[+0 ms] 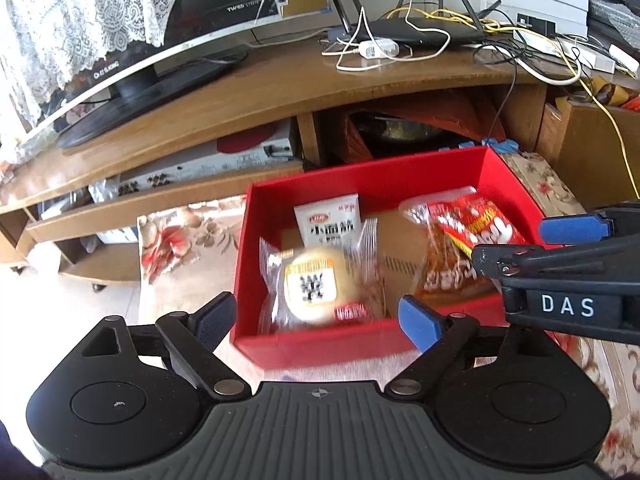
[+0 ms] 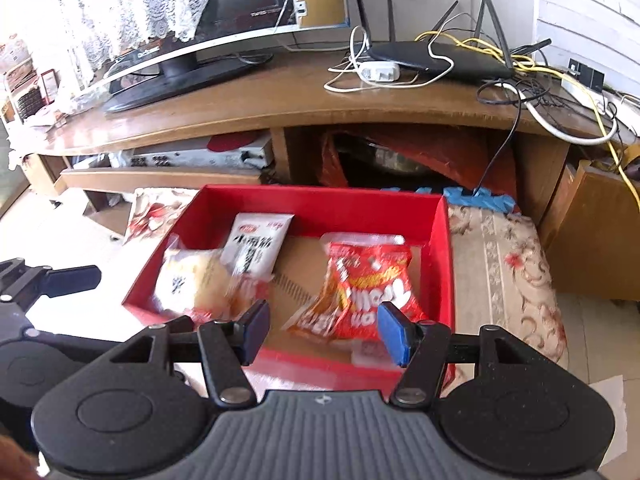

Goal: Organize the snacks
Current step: 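Move left gripper to the blue wafer biscuit while right moves to Kaprons pack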

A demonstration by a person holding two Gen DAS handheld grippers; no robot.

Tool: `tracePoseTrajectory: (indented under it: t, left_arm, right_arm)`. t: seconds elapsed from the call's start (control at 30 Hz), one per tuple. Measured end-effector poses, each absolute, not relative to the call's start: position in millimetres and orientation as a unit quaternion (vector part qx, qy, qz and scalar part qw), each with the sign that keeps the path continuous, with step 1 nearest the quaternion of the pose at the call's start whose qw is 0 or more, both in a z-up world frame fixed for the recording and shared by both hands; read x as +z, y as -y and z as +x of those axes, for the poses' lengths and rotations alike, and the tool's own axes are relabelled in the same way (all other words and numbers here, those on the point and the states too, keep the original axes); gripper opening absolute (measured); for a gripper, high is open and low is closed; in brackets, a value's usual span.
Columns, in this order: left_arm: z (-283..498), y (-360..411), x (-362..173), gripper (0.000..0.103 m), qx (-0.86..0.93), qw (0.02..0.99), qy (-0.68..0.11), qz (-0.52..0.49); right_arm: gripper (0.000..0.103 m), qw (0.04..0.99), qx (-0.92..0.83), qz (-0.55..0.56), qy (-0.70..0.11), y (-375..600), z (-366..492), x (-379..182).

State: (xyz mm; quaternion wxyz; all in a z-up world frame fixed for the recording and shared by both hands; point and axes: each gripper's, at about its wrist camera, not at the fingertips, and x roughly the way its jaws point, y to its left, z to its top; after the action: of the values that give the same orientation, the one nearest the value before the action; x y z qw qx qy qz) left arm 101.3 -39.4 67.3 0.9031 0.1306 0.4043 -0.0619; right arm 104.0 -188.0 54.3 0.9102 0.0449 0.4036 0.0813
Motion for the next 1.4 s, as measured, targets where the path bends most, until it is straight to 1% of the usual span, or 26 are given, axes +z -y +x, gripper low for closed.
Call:
tracePoseTrajectory:
  t: [0.3, 0.73, 1.4]
  left_arm:
    - [74, 28, 62, 0.092, -0.072, 0.893, -0.429, 0.119]
    - [34, 15, 39, 0.092, -0.086, 0.869, -0.471, 0.125]
    - [12, -9, 19, 0.092, -0.081, 0.844, -0.518, 0.109]
  right_arm:
    - [0.055, 0.901, 0.092, 0.036, -0.422, 178, 74, 49]
    - [0.055, 0.881, 0.119, 0.01, -0.457, 160, 31, 33]
    - [0.055, 0.855, 0.126, -0.018, -0.503, 149, 10, 6]
